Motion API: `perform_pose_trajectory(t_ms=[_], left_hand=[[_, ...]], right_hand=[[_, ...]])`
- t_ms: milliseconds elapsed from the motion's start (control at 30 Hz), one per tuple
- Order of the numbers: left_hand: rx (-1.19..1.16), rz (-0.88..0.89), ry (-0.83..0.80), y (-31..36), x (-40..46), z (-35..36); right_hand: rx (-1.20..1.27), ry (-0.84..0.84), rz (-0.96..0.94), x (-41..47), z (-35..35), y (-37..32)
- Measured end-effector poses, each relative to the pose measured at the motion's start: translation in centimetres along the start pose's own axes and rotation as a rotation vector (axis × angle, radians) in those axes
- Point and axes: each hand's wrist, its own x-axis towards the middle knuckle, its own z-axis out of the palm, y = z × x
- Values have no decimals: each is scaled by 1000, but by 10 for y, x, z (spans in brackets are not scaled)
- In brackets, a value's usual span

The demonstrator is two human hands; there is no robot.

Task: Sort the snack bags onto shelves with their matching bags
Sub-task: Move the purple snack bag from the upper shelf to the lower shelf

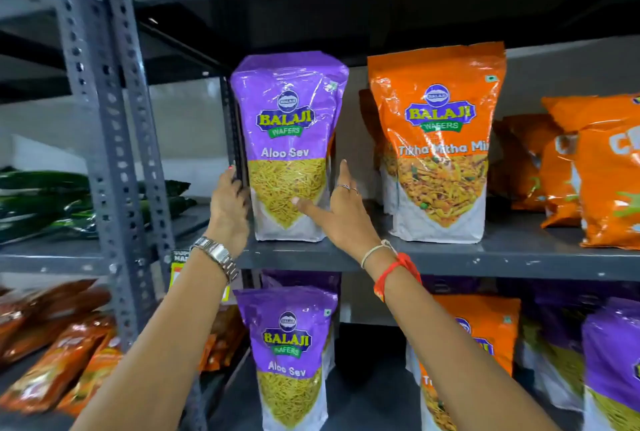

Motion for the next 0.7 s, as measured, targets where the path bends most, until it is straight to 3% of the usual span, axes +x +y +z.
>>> perform_pose_trajectory(t_ms=[133, 300, 433, 700], left_hand=[[42, -56, -134, 1, -2, 2], [51, -11, -196, -4, -6, 8], [112, -13, -171, -5, -17, 1], [216, 197, -103, -10, -56, -4]], right_hand=[[93, -55, 25, 8, 10, -4], [120, -8, 34, 12, 21, 5], [197, -58, 71, 8, 12, 10], [255, -68, 36, -17, -9, 5]])
